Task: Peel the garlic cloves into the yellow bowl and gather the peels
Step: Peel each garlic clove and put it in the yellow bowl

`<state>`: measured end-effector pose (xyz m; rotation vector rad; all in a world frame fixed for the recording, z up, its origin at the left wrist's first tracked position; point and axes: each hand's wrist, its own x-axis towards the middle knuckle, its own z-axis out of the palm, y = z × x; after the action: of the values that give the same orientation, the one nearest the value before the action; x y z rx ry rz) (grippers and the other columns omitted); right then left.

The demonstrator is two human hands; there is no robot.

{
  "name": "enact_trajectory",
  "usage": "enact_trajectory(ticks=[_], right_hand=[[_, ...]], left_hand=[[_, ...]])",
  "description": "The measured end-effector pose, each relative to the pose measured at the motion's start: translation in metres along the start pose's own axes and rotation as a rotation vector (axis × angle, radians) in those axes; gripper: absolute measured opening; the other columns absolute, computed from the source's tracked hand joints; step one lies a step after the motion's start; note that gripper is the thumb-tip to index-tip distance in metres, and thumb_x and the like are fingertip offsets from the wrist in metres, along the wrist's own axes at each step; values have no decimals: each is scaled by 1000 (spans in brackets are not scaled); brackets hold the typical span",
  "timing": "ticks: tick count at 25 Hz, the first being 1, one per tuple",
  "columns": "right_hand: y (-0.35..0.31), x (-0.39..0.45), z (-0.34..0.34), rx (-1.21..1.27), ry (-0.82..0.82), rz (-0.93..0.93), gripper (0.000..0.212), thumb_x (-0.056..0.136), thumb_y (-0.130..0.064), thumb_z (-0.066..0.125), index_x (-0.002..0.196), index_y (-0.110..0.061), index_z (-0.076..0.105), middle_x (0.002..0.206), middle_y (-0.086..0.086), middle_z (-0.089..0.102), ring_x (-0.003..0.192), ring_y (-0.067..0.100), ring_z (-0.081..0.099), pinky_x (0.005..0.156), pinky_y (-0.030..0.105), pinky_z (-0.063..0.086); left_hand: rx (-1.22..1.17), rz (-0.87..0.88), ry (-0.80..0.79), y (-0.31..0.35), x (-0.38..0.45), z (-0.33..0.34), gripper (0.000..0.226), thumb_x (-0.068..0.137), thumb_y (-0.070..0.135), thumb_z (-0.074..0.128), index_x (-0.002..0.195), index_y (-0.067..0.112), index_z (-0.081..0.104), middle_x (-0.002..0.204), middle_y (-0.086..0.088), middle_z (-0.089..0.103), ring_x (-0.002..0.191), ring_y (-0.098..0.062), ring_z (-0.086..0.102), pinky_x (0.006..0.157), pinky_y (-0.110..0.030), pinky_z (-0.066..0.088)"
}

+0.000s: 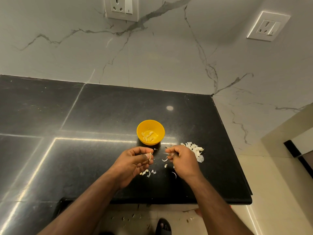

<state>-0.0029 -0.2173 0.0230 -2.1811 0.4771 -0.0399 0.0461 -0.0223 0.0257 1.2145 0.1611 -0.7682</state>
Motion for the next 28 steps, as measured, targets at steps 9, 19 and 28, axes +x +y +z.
enact_trajectory(ticks=[9, 19, 28], right_hand=[[-21, -13, 0, 102, -127, -160, 31, 87, -17, 75, 118, -25, 73, 100, -17, 68, 94, -1, 63, 85, 15, 49], [-25, -15, 27, 220, -5, -135, 18, 79, -13, 82, 95, -20, 80, 90, -12, 75, 88, 1, 68, 84, 26, 56], [-26, -17, 24, 639, -168, 99, 11, 90, -7, 71, 90, -15, 79, 75, 10, 67, 70, 17, 58, 67, 27, 52]], left_hand=[[20, 10, 56, -5, 3, 1, 17, 86, 4, 73, 103, 2, 68, 96, -19, 73, 87, -25, 71, 81, -34, 55], [-65, 35, 91, -6, -1, 6, 15, 89, 0, 69, 103, 1, 66, 88, -14, 74, 80, -20, 72, 77, -30, 57], [262, 276, 182, -13, -1, 4, 11, 85, 2, 75, 95, 3, 69, 84, -13, 75, 76, -19, 71, 70, -29, 56]])
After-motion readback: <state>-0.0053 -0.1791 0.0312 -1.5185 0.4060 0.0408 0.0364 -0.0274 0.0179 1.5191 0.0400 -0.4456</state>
